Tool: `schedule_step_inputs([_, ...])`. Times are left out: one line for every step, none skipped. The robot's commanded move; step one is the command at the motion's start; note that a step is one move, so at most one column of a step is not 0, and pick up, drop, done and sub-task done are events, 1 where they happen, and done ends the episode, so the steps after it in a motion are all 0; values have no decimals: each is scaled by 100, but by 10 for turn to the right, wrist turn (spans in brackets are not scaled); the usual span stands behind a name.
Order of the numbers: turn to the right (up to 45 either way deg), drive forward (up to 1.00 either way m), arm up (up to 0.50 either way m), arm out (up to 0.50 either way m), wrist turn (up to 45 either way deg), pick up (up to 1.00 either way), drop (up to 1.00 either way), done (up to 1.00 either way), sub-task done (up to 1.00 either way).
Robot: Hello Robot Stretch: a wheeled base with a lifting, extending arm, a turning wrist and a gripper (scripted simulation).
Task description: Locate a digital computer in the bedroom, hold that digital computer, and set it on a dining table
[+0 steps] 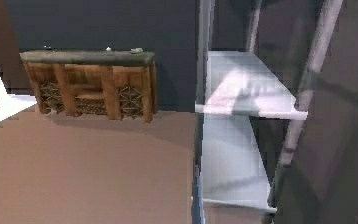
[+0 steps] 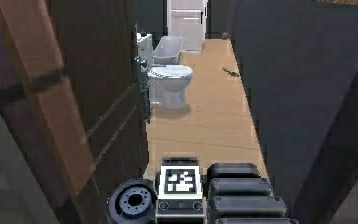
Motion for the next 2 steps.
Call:
schedule_step_inputs([-180, 0, 0, 0, 0, 0, 0, 0, 0])
schedule_step_inputs([-450, 0, 0, 0, 0, 0, 0, 0, 0])
